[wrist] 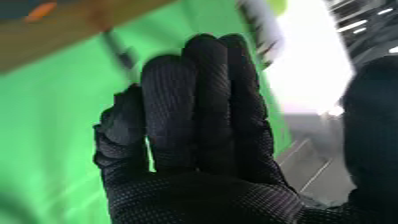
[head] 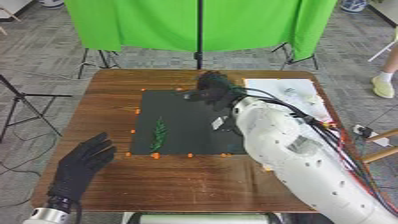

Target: Arrange flowers

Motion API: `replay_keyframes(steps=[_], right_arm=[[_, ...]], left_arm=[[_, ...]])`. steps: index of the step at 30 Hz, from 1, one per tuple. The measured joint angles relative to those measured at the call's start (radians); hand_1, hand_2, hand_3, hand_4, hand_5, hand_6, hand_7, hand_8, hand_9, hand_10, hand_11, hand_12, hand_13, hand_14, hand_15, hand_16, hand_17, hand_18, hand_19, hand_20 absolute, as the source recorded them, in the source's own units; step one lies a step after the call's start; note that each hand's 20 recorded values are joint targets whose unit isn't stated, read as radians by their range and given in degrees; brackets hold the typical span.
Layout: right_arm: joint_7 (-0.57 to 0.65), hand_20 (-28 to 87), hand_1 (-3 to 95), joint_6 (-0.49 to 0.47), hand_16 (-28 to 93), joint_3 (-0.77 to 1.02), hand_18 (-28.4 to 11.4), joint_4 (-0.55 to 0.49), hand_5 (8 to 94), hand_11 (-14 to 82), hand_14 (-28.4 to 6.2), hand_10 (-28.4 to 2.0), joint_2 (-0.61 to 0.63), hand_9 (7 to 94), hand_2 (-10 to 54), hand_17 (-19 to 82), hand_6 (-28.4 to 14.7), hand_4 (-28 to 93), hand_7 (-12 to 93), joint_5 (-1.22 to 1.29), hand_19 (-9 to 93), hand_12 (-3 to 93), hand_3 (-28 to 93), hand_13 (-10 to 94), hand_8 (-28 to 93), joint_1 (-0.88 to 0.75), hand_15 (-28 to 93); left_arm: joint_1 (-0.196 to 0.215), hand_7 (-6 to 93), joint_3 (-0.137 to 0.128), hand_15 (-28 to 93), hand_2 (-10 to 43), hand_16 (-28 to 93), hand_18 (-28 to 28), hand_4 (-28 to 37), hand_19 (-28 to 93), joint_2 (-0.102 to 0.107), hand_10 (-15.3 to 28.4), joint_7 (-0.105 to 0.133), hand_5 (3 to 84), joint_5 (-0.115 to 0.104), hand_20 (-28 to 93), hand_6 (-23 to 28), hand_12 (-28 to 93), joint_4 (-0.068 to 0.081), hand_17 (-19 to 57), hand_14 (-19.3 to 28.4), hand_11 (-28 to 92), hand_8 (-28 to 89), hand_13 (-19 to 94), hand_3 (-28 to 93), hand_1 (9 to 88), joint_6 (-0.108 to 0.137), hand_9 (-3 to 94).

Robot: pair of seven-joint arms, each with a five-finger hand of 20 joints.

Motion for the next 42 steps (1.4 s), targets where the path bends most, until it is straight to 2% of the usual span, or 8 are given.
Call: replay_keyframes(steps=[7, 11, 14, 18, 23, 32, 36, 42], right_arm=[[0.104, 41, 23.9, -0.002, 21, 0.238, -21.1, -0.100, 42.8, 39.6, -12.8, -15.4, 0.205, 50.2, -9.5, 28, -9.3, -28, 37, -0.005, 84, 25.7, 51, 51, -14, -0.196, 68], [0.163, 41, 19.5, 0.008, 21, 0.436, -20.7, -0.159, 43.4, 43.2, -12.9, -16.1, 0.317, 50.9, -9.5, 29, -10.0, -28, 38, 0.000, 85, 26.8, 58, 52, -13, -0.374, 70], [0.193, 40, 14.5, 0.008, 22, 0.598, -20.5, -0.200, 45.2, 44.3, -12.7, -16.0, 0.383, 52.8, -9.5, 30, -9.6, -28, 40, -0.001, 85, 27.4, 68, 54, -13, -0.519, 71], [0.245, 40, 14.4, -0.010, 22, 0.771, -20.5, -0.232, 46.7, 45.1, -12.6, -15.8, 0.444, 53.9, -9.5, 30, -9.2, -28, 41, -0.010, 85, 27.8, 70, 55, -14, -0.681, 71], [0.310, 40, 15.4, -0.085, 23, 0.922, -20.6, -0.245, 50.3, 46.0, -12.2, -15.3, 0.466, 58.6, -9.5, 30, -7.5, -28, 42, -0.009, 86, 28.4, 69, 58, -15, -0.838, 71], [0.322, 40, 15.4, -0.111, 24, 0.970, -20.8, -0.220, 51.5, 44.5, -12.2, -15.2, 0.475, 59.4, -9.5, 30, -7.5, -28, 40, -0.001, 86, 28.7, 65, 58, -14, -1.001, 70], [0.323, 40, 17.4, -0.141, 24, 0.942, -21.0, -0.189, 51.3, 44.1, -12.4, -15.3, 0.474, 59.2, -9.5, 30, -7.7, -28, 39, -0.001, 86, 28.8, 61, 58, -14, -0.991, 70], [0.330, 40, 17.6, -0.149, 24, 0.895, -21.0, -0.144, 51.1, 44.5, -12.3, -15.1, 0.456, 59.4, -9.5, 30, -7.4, -28, 40, 0.014, 86, 28.3, 61, 58, -14, -0.944, 70]], left_arm=[[0.011, 19.2, -0.009, 36, 0.4, -1, 21.1, -25.9, 50, -0.003, 12.8, 0.002, 38.2, 0.000, 8, 4.7, 17, -0.002, -7.9, 15.5, 24, -9, 26, 70, 24.5, 0.001, 33.2], [0.016, 19.2, -0.015, 36, 0.4, -1, 21.1, -25.8, 50, -0.005, 12.9, 0.002, 38.2, 0.001, 8, 4.7, 17, -0.005, -7.9, 15.6, 24, -9, 26, 70, 24.5, 0.001, 33.3], [0.021, 19.1, -0.017, 36, 0.3, -1, 21.1, -25.8, 50, -0.005, 12.9, 0.003, 38.3, 0.001, 8, 4.7, 17, -0.008, -7.9, 15.5, 24, -9, 26, 70, 24.5, 0.001, 33.2], [0.026, 19.2, -0.018, 37, 0.4, -1, 21.1, -25.9, 50, -0.005, 12.8, 0.005, 38.2, 0.001, 8, 4.7, 17, -0.008, -7.9, 15.5, 24, -8, 26, 70, 24.5, 0.001, 33.2], [0.027, 19.1, -0.018, 37, 0.4, -1, 21.1, -25.8, 50, -0.003, 12.8, 0.006, 38.2, 0.001, 8, 4.7, 17, -0.009, -8.0, 15.5, 24, -9, 26, 70, 24.4, 0.001, 33.2], [0.028, 19.1, -0.021, 37, 0.5, -1, 21.1, -25.9, 50, 0.001, 12.9, 0.008, 38.2, 0.000, 8, 4.7, 17, -0.009, -8.0, 15.5, 24, -9, 26, 70, 24.5, 0.001, 33.2], [0.031, 19.1, -0.019, 37, 0.6, -1, 21.1, -26.0, 50, 0.001, 12.9, 0.014, 38.2, 0.000, 8, 4.6, 17, -0.011, -8.0, 15.5, 24, -9, 26, 70, 24.4, 0.005, 33.2], [0.033, 19.1, -0.014, 37, 0.8, -1, 21.1, -26.0, 50, 0.001, 12.9, 0.018, 38.3, -0.001, 8, 4.7, 17, -0.011, -8.0, 15.5, 24, -9, 26, 70, 24.3, 0.012, 33.3]])
